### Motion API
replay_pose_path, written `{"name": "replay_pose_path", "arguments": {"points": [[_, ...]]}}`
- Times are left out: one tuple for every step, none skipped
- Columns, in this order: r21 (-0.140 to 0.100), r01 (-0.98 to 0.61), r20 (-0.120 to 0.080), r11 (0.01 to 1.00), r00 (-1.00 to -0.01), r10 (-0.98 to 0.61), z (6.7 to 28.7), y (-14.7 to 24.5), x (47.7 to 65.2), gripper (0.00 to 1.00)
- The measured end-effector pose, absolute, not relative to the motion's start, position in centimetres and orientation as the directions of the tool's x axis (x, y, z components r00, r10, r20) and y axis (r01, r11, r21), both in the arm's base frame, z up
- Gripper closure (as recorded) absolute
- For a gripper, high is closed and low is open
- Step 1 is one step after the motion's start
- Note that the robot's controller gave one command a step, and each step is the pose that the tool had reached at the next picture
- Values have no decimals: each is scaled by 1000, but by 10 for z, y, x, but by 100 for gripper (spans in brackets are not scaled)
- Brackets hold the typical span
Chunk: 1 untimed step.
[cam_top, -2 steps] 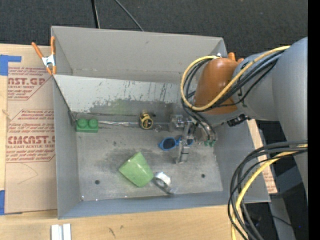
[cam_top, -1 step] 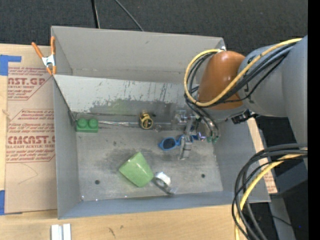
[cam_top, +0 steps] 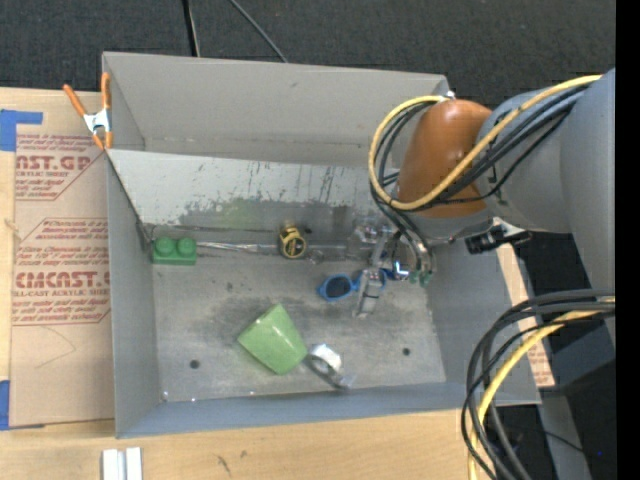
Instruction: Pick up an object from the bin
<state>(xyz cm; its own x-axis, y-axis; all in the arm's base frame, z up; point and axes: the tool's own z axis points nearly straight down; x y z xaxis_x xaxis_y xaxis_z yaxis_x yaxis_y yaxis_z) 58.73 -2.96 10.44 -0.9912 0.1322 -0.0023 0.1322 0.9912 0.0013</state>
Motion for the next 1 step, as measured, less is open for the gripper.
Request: {"name": "replay_pose_path", "arguments": {"points": [[1,229,2,973,-973,229,68,-36,586,0]]}}
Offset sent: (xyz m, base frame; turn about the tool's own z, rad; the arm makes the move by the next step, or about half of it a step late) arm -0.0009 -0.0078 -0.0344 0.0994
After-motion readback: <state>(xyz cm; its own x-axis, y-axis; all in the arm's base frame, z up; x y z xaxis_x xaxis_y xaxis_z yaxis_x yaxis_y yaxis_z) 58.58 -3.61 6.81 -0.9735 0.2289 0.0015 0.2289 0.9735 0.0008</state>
